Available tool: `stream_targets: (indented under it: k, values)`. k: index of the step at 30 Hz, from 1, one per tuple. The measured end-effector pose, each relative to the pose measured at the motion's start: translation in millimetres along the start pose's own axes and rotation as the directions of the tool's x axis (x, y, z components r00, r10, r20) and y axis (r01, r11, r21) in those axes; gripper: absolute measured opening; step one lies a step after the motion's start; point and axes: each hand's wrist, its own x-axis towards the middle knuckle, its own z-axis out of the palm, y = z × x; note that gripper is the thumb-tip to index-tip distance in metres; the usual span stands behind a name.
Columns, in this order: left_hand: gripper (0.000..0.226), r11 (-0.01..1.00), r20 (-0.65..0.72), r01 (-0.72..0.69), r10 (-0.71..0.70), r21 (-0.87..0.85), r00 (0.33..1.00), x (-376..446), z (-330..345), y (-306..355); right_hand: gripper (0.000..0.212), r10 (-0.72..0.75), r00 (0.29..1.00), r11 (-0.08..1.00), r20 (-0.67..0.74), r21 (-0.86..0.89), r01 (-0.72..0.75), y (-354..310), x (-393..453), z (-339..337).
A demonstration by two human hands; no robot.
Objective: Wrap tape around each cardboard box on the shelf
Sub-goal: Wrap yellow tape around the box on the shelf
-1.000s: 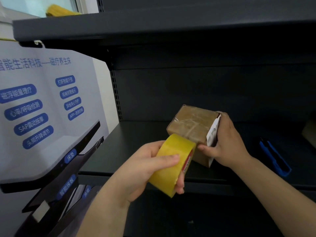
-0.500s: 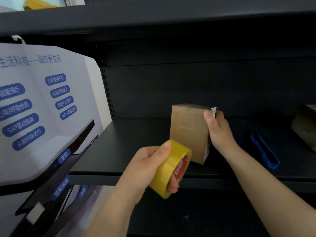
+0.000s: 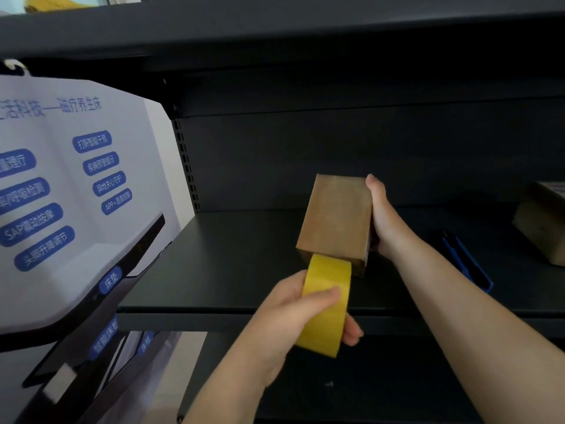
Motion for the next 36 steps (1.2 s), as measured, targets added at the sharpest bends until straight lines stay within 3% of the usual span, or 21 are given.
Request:
stream_targets:
  k: [2,5,8,10,11,12,13,14,15,17,18,19,20,22,27,29,31,33,36]
  values:
    - [0.023,0.998,0.025,-0.012,0.014,-0.063,1.000,-1,4,1,0.066,0.079,0.997,0.996,0.026,0.025,-0.080,2,4,1]
    - [0.014,0.999,-0.046,-0.036,0.035,-0.022,0.998,1,9,-1,0.071,0.109,0.994,0.993,0.030,0.034,-0.110,5,12,1]
    - [0.012,0.999,-0.030,-0.046,0.046,0.001,0.999,0,7,1,0.084,0.130,0.990,0.977,-0.056,-0.160,-0.137,6,11,-4]
    - [0.012,0.999,-0.017,-0.050,0.050,-0.021,0.999,-4,2,4,0.088,0.029,0.991,0.936,-0.131,-0.343,-0.073,11,9,-9]
    - [0.013,0.998,-0.008,-0.045,0.045,-0.044,0.999,-7,-2,5,0.084,-0.114,0.985,0.907,-0.127,-0.417,0.051,16,7,-12]
    - [0.015,0.997,0.004,-0.037,0.038,-0.068,0.999,-11,-5,7,0.073,-0.322,0.941,0.843,-0.107,-0.484,0.234,19,1,-15]
    - [0.018,0.996,0.013,-0.035,0.036,-0.086,0.999,-14,-9,8,0.061,-0.560,0.826,0.717,-0.064,-0.536,0.445,21,-9,-17]
    - [0.022,0.995,0.015,-0.036,0.038,-0.097,0.999,-17,-13,8,0.049,-0.747,0.664,0.547,0.015,-0.552,0.629,21,-23,-18]
    - [0.026,0.993,0.013,-0.036,0.038,-0.110,0.999,-19,-16,7,0.042,-0.845,0.516,0.372,0.140,-0.537,0.757,23,-37,-20]
    - [0.031,0.990,0.011,-0.030,0.032,-0.138,0.999,-22,-23,6,0.048,-0.839,0.276,0.016,0.468,-0.488,0.873,35,-59,-28]
    - [0.030,0.989,0.013,-0.031,0.034,-0.143,0.999,-24,-26,6,0.063,-0.772,0.206,-0.126,0.601,-0.463,0.877,44,-66,-30]
    - [0.029,0.989,0.018,-0.033,0.036,-0.142,0.999,-25,-28,7,0.079,-0.697,0.178,-0.238,0.695,-0.458,0.856,52,-69,-32]
    - [0.027,0.989,0.030,-0.035,0.039,-0.142,0.999,-26,-31,8,0.093,-0.643,0.178,-0.319,0.745,-0.472,0.822,57,-71,-33]
    - [0.020,0.985,0.057,-0.055,0.065,-0.164,0.996,-29,-37,11,0.106,-0.626,0.191,-0.384,0.756,-0.512,0.768,60,-68,-31]
    - [0.022,0.983,0.129,-0.088,0.110,-0.160,0.986,-30,-47,14,0.092,-0.666,0.133,-0.459,0.734,-0.544,0.702,57,-65,-27]
    - [0.033,0.983,0.196,-0.124,0.150,-0.136,0.969,-29,-49,14,0.090,-0.687,0.139,-0.465,0.714,-0.578,0.670,51,-67,-25]
    - [0.040,0.979,0.230,-0.150,0.179,-0.136,0.957,-28,-48,17,0.094,-0.708,0.164,-0.444,0.687,-0.612,0.655,41,-69,-23]
    - [0.035,0.976,0.178,-0.186,0.204,-0.110,0.963,-26,-46,26,0.096,-0.734,0.206,-0.391,0.647,-0.650,0.651,32,-71,-21]
    - [0.035,0.992,-0.063,-0.122,0.119,-0.035,0.991,-21,-40,36,0.098,-0.814,0.357,-0.108,0.458,-0.723,0.682,15,-68,-20]
